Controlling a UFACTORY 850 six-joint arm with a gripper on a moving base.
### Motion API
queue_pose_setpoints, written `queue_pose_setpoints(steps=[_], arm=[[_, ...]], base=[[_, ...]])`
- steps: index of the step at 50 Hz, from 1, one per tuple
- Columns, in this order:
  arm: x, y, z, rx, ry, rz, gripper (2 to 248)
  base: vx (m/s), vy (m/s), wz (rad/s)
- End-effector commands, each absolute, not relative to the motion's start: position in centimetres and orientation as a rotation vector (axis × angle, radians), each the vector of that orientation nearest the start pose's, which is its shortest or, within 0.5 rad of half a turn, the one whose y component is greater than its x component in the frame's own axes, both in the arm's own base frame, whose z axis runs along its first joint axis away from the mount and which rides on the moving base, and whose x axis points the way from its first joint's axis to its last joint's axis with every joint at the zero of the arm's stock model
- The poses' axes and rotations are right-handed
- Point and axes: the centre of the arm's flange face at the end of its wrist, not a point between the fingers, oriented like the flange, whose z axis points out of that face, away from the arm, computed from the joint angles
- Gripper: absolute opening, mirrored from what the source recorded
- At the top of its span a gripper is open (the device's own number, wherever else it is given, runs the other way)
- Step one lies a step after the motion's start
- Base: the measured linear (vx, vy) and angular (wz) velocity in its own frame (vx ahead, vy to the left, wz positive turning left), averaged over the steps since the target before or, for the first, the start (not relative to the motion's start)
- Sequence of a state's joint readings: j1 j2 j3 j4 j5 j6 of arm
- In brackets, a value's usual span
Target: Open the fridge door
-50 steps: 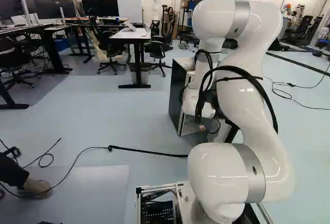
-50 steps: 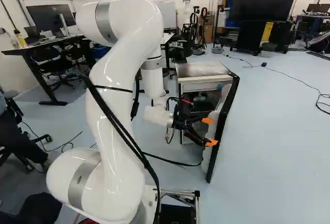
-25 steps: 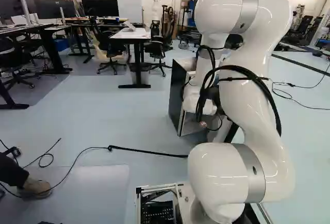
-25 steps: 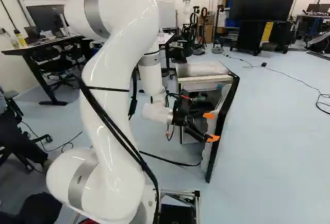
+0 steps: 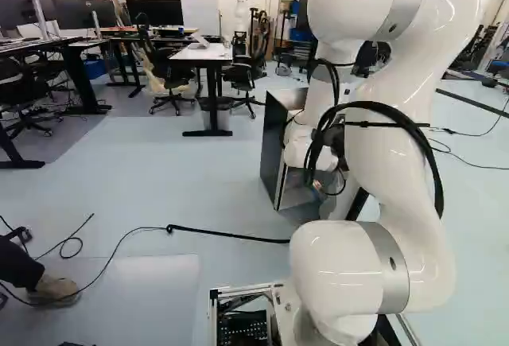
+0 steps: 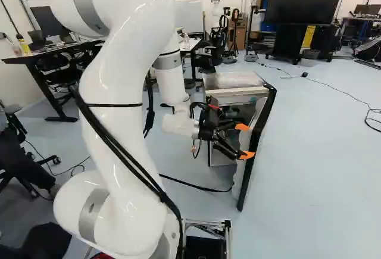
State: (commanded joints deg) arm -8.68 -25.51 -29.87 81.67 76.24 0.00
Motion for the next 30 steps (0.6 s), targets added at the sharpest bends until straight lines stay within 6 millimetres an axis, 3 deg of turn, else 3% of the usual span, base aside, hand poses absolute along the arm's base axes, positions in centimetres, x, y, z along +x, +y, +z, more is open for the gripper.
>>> queue_pose_setpoints(steps=[30], arm=[[37.0,-15.4,28.5,1.301,-1.468,1.168,247]], base=[[0.000,0.000,0.000]])
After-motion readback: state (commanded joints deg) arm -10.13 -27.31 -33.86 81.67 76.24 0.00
